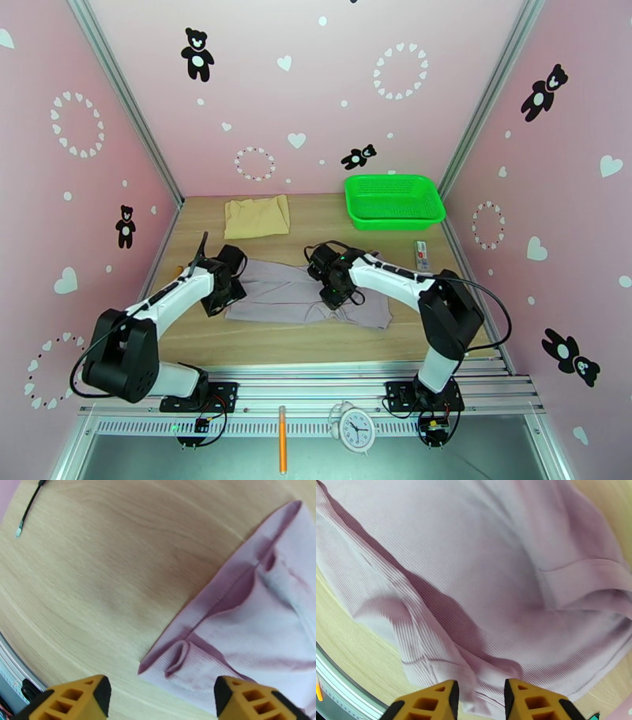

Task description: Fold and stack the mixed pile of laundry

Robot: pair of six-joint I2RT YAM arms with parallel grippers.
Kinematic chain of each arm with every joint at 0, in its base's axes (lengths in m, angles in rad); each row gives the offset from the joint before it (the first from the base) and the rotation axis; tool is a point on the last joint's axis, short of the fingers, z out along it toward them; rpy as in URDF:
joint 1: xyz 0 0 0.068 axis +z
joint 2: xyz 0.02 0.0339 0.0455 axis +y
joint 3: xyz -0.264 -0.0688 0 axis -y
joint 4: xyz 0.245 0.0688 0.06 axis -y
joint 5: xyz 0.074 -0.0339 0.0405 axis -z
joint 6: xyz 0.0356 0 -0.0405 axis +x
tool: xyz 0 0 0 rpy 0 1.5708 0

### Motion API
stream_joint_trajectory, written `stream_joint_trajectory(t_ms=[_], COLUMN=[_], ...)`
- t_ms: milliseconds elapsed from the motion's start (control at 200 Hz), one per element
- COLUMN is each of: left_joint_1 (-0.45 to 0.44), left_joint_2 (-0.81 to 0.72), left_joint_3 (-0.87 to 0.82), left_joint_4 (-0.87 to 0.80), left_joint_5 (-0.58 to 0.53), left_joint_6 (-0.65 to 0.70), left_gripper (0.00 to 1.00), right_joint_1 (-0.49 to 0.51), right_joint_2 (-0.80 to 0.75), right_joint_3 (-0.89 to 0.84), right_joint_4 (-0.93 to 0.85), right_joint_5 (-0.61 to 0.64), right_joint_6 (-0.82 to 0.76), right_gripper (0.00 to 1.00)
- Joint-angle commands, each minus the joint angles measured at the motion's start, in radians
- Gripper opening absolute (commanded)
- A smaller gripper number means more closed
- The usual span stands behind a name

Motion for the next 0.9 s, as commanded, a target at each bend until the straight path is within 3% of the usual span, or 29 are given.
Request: stream_joint_trajectory(t_ms=[0,25,150,210,300,400,570,896], left_joint_1=[0.006,0.004,-0.009,-0.017,-0.022,-0.027,-0.028,-0.03], left_joint_2=[-0.088,-0.105,-0.177,-0.199,-0.204,-0.165,-0.054,0.167], left_joint_3=[-0.017,-0.018,-0.037,-0.065,-0.133,-0.176,-0.168,-0.062], left_joint_4=[-0.056,-0.063,-0.074,-0.056,0.008,0.086,0.198,0.219], left_joint_5=[0.022,0.035,0.12,0.161,0.221,0.246,0.239,0.16], left_joint_6=[0.01,0.012,0.024,0.02,0.009,-0.005,-0.013,0.025], left_gripper=[0.66,0.63,0.12,0.0,0.0,0.0,0.0,0.0], right_joint_1=[-0.001,-0.001,0.01,0.031,0.068,0.102,0.128,0.127], right_joint_2=[-0.076,-0.088,-0.139,-0.153,-0.153,-0.139,-0.076,-0.007], right_joint_3=[-0.014,-0.014,-0.041,-0.069,-0.126,-0.194,-0.222,-0.156], right_joint_4=[-0.022,-0.03,-0.055,-0.061,-0.051,0.014,0.103,0.085], right_joint_5=[0.053,0.056,-0.005,-0.057,-0.141,-0.224,-0.258,-0.082], right_joint_6=[0.026,0.025,0.008,0.002,0.012,0.051,0.117,0.158], right_gripper=[0.37,0.37,0.35,0.33,0.21,0.0,0.0,0.0])
